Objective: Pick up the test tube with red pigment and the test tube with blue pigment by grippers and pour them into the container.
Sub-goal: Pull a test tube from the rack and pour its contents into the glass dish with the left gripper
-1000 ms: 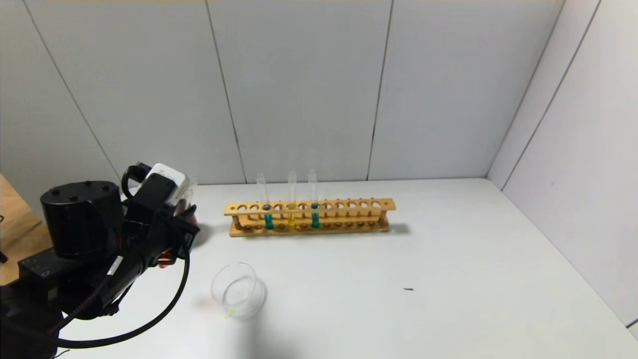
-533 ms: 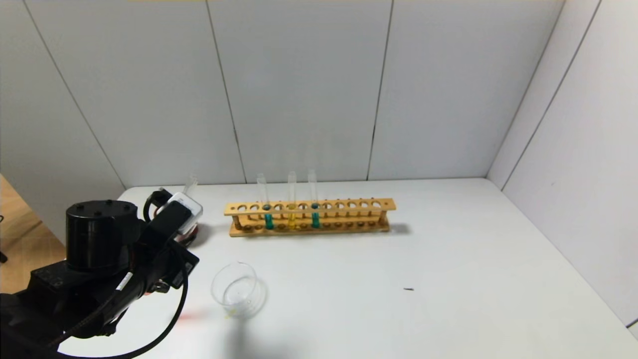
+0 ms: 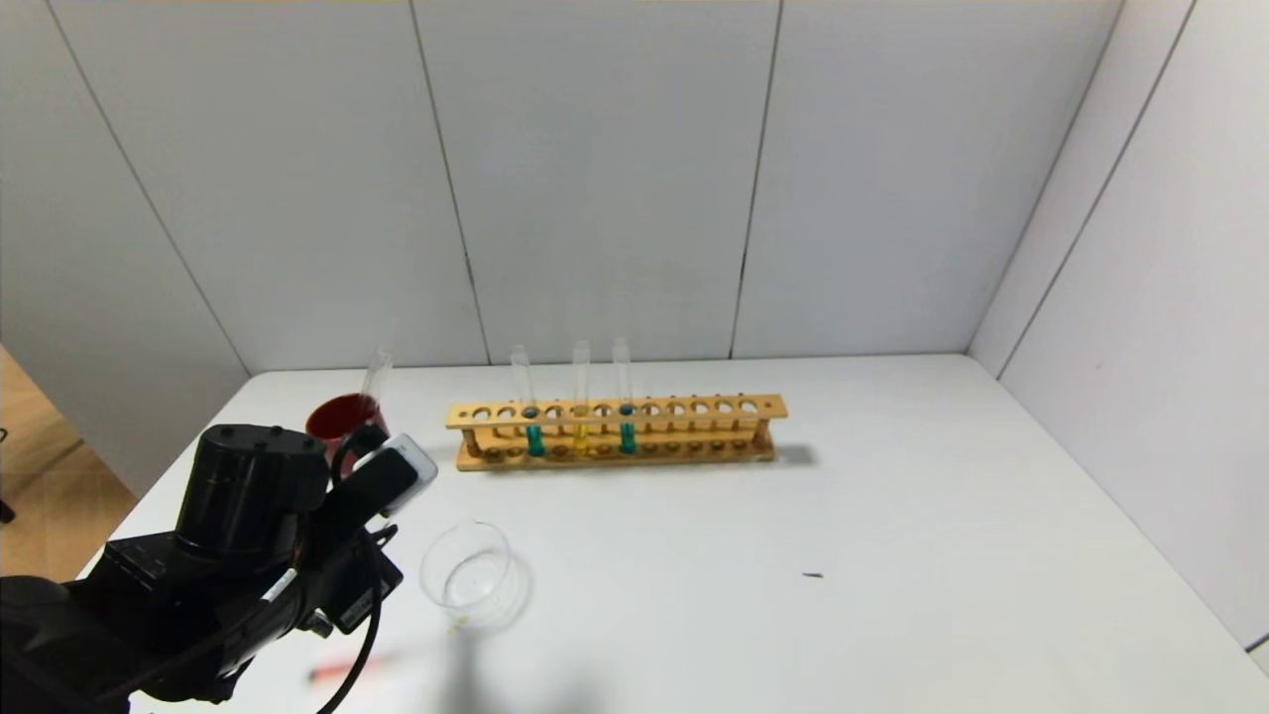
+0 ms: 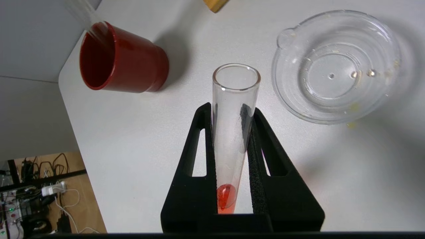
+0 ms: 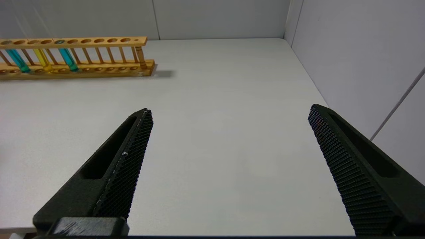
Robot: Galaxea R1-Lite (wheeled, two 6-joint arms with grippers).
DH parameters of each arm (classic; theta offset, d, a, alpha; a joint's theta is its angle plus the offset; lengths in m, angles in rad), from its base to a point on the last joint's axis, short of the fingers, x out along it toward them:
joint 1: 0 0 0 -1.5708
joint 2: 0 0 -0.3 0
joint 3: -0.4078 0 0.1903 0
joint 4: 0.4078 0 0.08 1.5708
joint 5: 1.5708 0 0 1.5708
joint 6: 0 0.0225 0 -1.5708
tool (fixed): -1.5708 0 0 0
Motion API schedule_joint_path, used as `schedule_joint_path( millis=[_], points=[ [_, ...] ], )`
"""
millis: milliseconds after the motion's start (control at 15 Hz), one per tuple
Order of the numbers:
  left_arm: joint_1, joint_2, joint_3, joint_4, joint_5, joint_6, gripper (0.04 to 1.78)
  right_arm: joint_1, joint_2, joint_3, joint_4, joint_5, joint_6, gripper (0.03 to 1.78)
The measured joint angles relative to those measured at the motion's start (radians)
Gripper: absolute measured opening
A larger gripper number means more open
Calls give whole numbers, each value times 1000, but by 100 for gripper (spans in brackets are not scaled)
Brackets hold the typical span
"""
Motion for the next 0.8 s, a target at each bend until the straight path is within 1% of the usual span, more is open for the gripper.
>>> schedule_joint_path(
  millis=[333, 600, 800],
  points=[
    [-34, 3, -100, 206, 2, 15, 32, 0, 0, 0, 0, 0, 0, 171],
    [-69, 10, -142, 344, 4, 30, 32, 0, 0, 0, 0, 0, 0, 171],
    [-87, 34, -167, 360, 7, 30, 32, 0, 0, 0, 0, 0, 0, 171]
  ],
)
